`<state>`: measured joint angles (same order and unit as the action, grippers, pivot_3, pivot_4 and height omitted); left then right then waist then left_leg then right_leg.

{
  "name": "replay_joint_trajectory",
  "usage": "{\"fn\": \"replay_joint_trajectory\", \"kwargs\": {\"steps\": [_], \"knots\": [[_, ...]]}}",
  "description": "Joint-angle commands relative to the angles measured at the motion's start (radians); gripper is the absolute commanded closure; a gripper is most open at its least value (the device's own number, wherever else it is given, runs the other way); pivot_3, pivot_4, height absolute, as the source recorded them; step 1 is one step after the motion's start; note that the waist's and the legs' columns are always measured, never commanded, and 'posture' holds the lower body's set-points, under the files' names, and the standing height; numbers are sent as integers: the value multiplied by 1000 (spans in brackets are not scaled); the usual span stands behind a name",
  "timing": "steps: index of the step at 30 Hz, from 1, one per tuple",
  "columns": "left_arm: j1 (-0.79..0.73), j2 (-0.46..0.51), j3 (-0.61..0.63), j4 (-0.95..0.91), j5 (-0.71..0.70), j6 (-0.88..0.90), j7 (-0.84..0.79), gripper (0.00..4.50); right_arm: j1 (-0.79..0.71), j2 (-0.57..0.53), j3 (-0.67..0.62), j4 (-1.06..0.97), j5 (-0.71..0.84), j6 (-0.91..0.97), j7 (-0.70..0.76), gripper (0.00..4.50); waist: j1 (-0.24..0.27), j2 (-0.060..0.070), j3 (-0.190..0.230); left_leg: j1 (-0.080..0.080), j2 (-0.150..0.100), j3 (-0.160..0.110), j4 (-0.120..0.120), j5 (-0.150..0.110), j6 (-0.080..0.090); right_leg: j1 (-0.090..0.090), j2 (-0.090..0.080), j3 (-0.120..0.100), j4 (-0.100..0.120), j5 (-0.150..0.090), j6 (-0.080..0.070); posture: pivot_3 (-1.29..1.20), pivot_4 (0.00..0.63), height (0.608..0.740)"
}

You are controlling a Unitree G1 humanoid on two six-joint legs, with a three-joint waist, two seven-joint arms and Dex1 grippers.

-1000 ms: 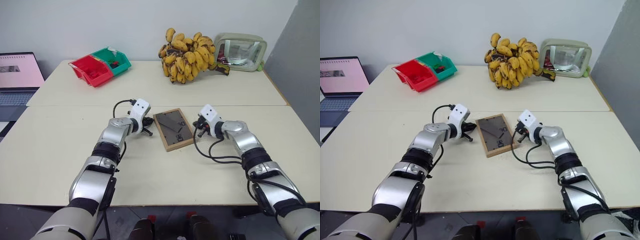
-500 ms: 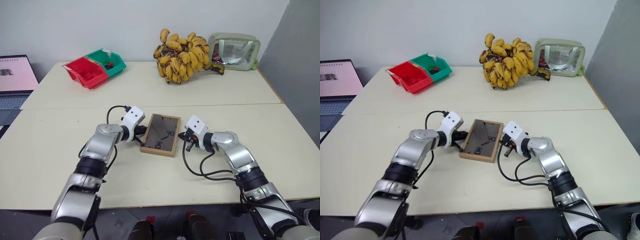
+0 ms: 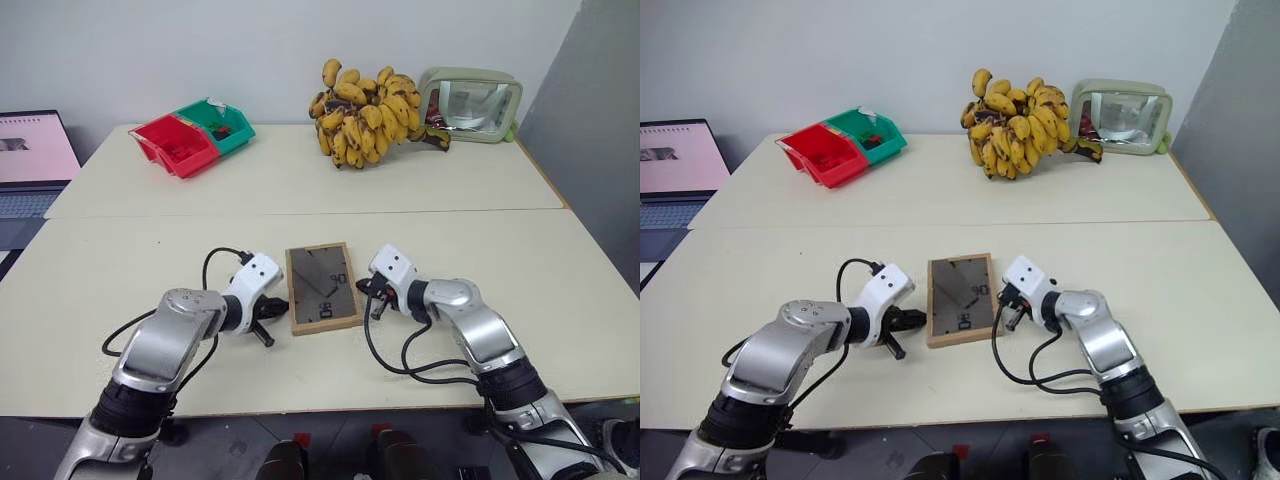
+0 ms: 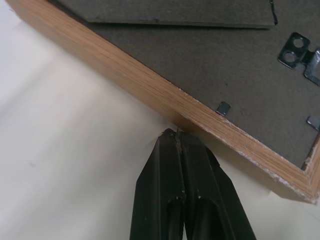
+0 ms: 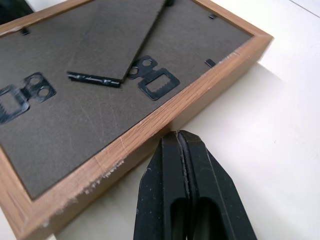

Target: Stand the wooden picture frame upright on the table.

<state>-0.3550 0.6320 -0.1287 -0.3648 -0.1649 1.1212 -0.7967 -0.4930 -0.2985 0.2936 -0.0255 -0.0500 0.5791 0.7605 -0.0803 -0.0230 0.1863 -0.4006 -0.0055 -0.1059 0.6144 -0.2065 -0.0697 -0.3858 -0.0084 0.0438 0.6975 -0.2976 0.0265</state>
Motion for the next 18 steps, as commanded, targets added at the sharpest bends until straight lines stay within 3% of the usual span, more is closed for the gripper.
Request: {"fn": "replay_joint_trajectory", "kwargs": {"steps": [1,8,11,15,18], "knots": [[26,22,-31,-110,-70,54,-15,4462,10,-28,47,-64,5,-28,35,4490,0,0,0,0,0,0,0,0,0,0,0,0,0,0,0,0,150,740],[89,154,31,8,-66,-94,-34,4462,4,-172,35,20,-41,-150,37,4490,1,0,0,1,0,0,0,0,0,1,0,0,-1,0,0,0,150,740],[79,165,125,64,-157,-117,-97,4462,-27,-184,8,82,-23,-184,42,4490,0,0,0,2,0,1,0,0,0,1,0,0,-1,0,0,0,150,740],[50,152,289,125,-414,111,-221,3737,-96,-145,-26,198,10,-221,32,4500,0,0,0,1,0,0,0,0,0,1,2,-1,0,0,0,0,150,740],[-73,50,479,295,-598,449,-180,3130,-132,-124,-21,262,4,-252,31,4500,4,-1,0,1,0,0,0,0,0,1,1,-1,0,0,0,0,150,740]]}}
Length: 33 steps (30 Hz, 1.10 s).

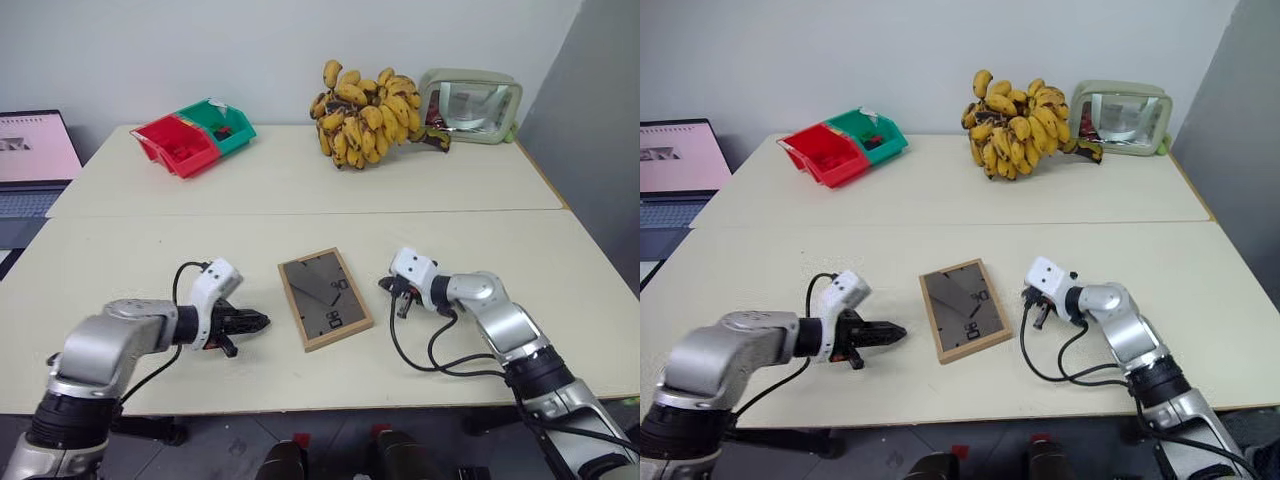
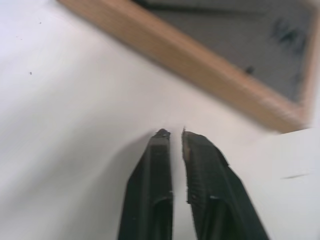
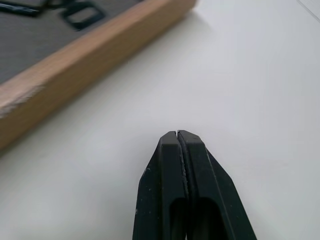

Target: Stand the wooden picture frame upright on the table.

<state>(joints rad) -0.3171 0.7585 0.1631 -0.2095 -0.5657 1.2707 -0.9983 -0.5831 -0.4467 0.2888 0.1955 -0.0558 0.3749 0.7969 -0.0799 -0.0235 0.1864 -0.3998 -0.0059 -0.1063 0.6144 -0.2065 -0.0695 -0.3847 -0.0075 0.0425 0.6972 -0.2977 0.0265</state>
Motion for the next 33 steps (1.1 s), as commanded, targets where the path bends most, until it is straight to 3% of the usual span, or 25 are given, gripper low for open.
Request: {"fn": "replay_joint_trajectory", "kwargs": {"steps": [1,6,10,16,20,24,33], "knots": [[-130,-92,215,176,-240,338,51,2888,-46,29,-15,51,9,-53,-4,4500,4,-1,0,0,0,-1,1,0,0,0,0,-1,0,0,0,0,150,740],[-46,-123,225,212,-383,344,215,1904,-22,56,-5,21,11,-46,-2,4500,-2,-1,0,0,2,-1,0,0,0,0,-2,0,0,0,0,0,150,740],[55,-205,256,207,-488,344,359,1155,19,72,9,-39,13,-18,-3,4500,-2,-1,-1,1,2,-1,0,0,0,-1,-7,1,0,0,0,0,150,740],[78,-297,277,227,-483,342,485,58,41,100,18,-94,12,25,-19,4500,1,0,-2,2,1,0,0,0,0,1,-7,0,1,0,0,0,150,740],[61,-358,256,274,-411,294,553,58,39,133,32,-105,3,42,-32,4500,13,3,-3,7,-1,0,0,0,0,6,-8,0,0,0,0,0,150,740],[52,-389,226,271,-426,307,536,58,34,162,53,-101,-5,45,-45,4500,25,3,-6,15,-2,0,0,0,0,14,-8,0,-2,-1,3,0,150,740],[46,-452,240,263,-417,269,581,58,48,197,62,-125,10,86,-66,4500,47,6,-9,15,-2,0,-1,0,0,17,-8,0,-8,-2,6,0,150,740]]}}
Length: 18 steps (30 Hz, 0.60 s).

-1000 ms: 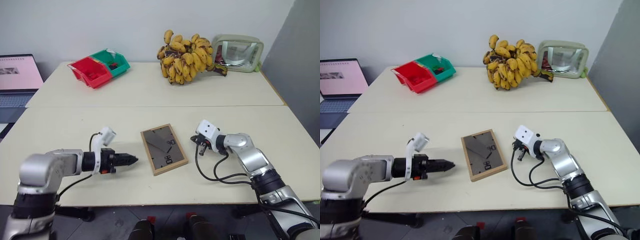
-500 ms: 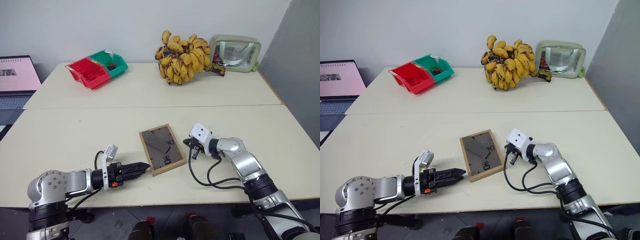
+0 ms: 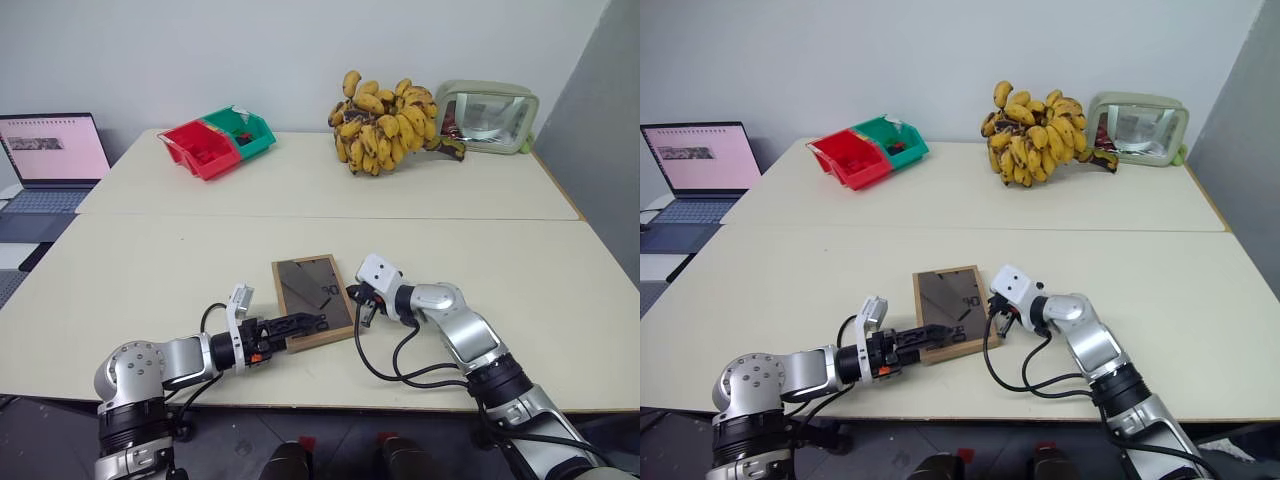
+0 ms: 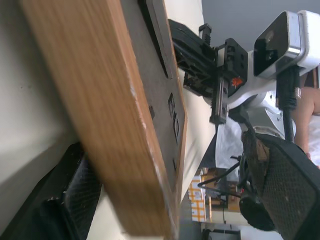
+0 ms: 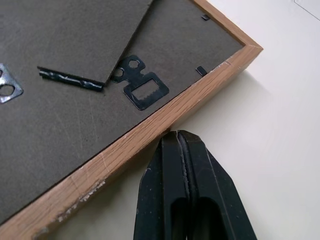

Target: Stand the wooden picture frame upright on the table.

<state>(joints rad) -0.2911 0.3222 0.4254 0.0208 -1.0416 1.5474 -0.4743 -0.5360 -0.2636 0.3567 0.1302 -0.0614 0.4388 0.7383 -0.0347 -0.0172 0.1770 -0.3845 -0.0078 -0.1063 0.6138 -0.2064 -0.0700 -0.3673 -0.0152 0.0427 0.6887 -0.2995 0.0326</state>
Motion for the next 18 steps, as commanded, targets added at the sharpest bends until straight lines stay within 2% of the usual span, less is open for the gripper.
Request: {"fn": "replay_joint_trajectory", "kwargs": {"steps": [1,2,3,4,7,13,18], "knots": [[22,-12,-27,26,56,-13,51,58,6,14,-3,-65,13,23,-10,4500,3,0,0,0,0,0,0,0,0,0,0,0,-1,0,0,0,150,740],[23,-12,-27,21,53,-19,49,58,10,14,0,-67,11,23,-12,4500,3,0,0,0,0,0,0,0,0,0,0,0,-1,0,0,0,150,740],[23,-13,-25,18,53,-23,51,422,13,13,1,-68,10,23,-13,4500,2,0,0,0,0,0,0,0,0,0,0,0,-1,0,0,0,150,740],[19,-15,-19,22,56,-27,59,525,15,12,2,-67,9,21,-13,4500,2,0,0,0,0,0,-1,0,0,1,0,0,-1,0,0,0,150,740],[12,-14,1,25,46,-34,59,1253,22,8,5,-67,5,19,-16,4500,2,0,0,0,1,0,-1,0,0,0,0,0,-3,0,0,0,150,740],[30,-8,8,-6,22,-21,62,2334,14,-12,-9,-62,5,14,-16,4500,1,0,0,-2,1,0,-3,0,0,0,-1,0,-7,0,1,0,150,740],[7,-42,50,-15,-13,-57,82,3181,14,-105,-79,-84,13,28,-7,4500,4,-1,0,-6,0,-1,-3,0,0,-3,-2,-1,-8,1,1,0,150,740]]}}
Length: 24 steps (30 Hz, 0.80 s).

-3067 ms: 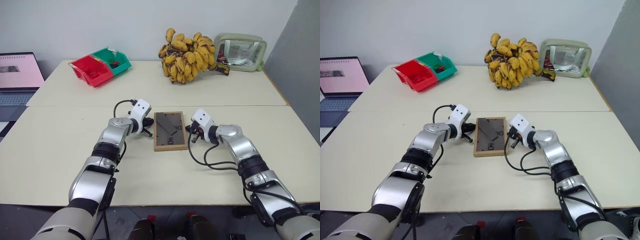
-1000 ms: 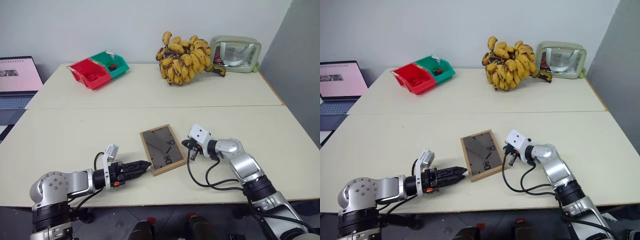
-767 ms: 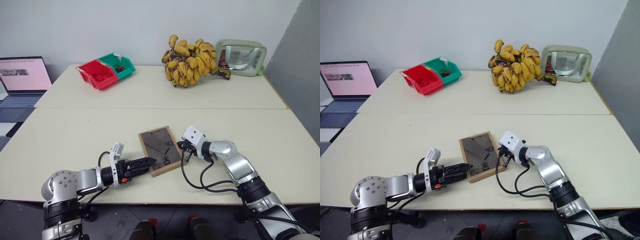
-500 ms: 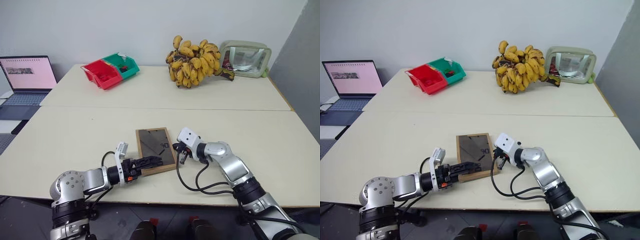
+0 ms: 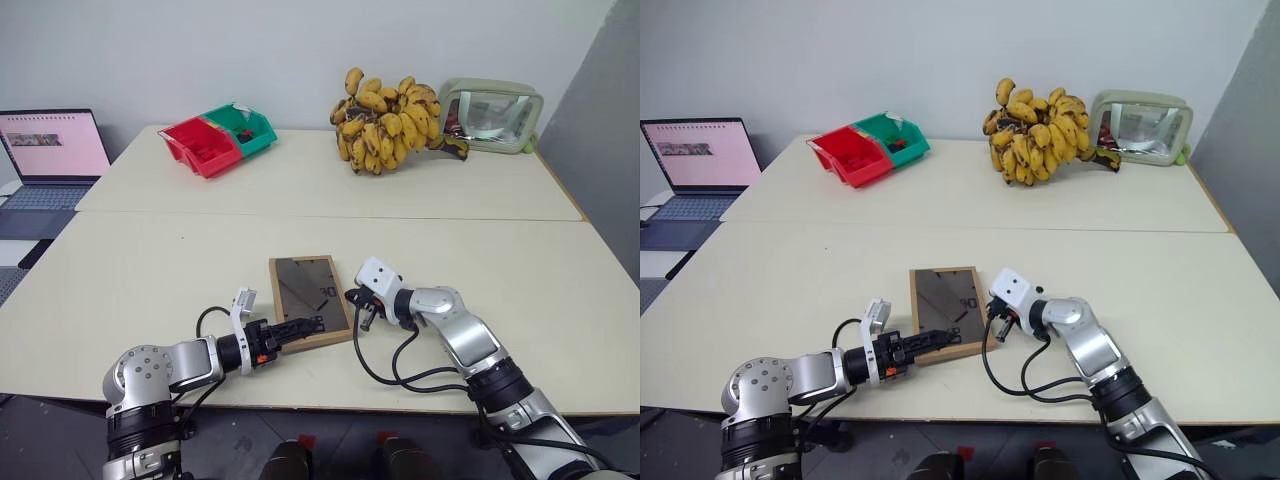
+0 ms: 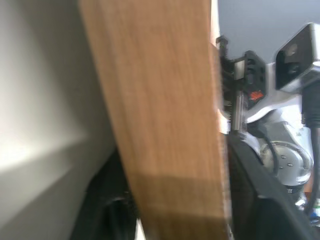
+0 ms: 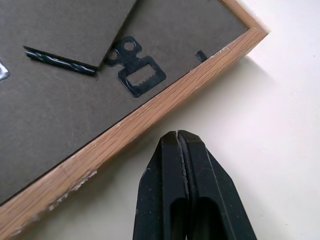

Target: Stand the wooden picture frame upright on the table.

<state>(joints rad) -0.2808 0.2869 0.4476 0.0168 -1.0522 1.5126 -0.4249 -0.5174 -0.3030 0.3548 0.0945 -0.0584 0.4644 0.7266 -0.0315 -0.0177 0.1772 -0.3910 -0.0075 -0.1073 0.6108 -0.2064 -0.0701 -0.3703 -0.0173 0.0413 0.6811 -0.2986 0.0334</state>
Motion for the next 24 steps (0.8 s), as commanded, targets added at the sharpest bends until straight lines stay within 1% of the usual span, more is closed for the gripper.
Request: {"fn": "replay_joint_trajectory", "kwargs": {"steps": [1,3,4,6,7,9,12,13,15,20,21,22,23,24], "knots": [[-8,-12,35,-15,-11,-29,35,3223,-4,-92,-98,-57,20,12,12,4500,1,-1,1,-1,0,0,0,0,0,-1,0,0,0,0,1,0,150,740],[-27,-18,45,-24,-26,-37,42,3223,-12,-138,-156,-82,62,65,37,4500,1,-2,1,-3,-1,0,1,0,0,-2,0,0,-1,1,1,0,150,740],[-43,-20,50,-27,-36,-38,50,3223,-22,-162,-183,-96,87,92,59,4500,1,-2,1,-4,-1,0,1,0,0,-3,-1,0,-1,3,-1,0,150,740],[-81,-7,28,-51,-33,-52,48,3223,-50,-209,-231,-130,146,146,112,4500,0,-3,3,-5,0,0,1,0,0,-4,0,0,-1,3,-2,0,150,740],[-109,5,19,-61,-41,-52,40,3223,-73,-222,-265,-148,202,204,141,4130,-1,-3,3,-6,0,-1,1,0,0,-5,0,-1,-1,3,-2,0,150,740],[-166,45,-18,-83,-36,-68,6,3223,-128,-242,-327,-180,324,317,210,3894,-4,-4,5,-7,0,-1,1,0,0,-6,1,-1,-1,3,-2,0,150,740],[-235,92,-46,-93,-34,-97,-44,3223,-216,-251,-383,-183,448,422,266,3154,-9,-5,7,-9,0,0,0,0,0,-9,3,0,0,3,-2,0,150,740],[-247,107,-60,-97,-28,-111,-61,3223,-241,-250,-394,-176,476,445,272,3026,-11,-5,7,-10,0,0,0,0,0,-9,4,0,0,3,-3,0,150,740],[-285,135,-78,-91,-17,-143,-96,3223,-310,-231,-414,-135,524,475,275,2578,-12,-5,7,-9,0,0,-1,0,0,-9,4,0,-1,3,-3,0,150,740],[-388,194,-120,-52,40,-257,-168,3223,-468,-157,-412,-4,571,462,258,1453,-12,-6,8,-11,0,1,-2,0,0,-11,3,0,-1,3,-3,0,150,740],[-401,202,-126,-44,47,-270,-179,3223,-488,-141,-402,22,562,443,252,1295,-14,-6,8,-13,0,1,-2,0,0,-13,3,0,-1,3,-3,0,150,740],[-409,212,-138,-40,57,-285,-195,3223,-504,-127,-390,47,550,419,248,1007,-13,-6,8,-15,0,2,-1,0,0,-16,3,0,-1,4,-3,0,150,740],[-419,220,-145,-36,60,-293,-208,3223,-523,-108,-372,77,534,385,247,857,-13,-6,8,-17,0,1,-1,0,0,-17,3,0,0,4,-3,0,150,740],[-427,230,-156,-34,66,-301,-224,3223,-543,-87,-359,107,522,358,243,611,-13,-6,8,-17,0,1,-1,0,0,-17,3,0,-1,4,-3,0,150,740]]}}
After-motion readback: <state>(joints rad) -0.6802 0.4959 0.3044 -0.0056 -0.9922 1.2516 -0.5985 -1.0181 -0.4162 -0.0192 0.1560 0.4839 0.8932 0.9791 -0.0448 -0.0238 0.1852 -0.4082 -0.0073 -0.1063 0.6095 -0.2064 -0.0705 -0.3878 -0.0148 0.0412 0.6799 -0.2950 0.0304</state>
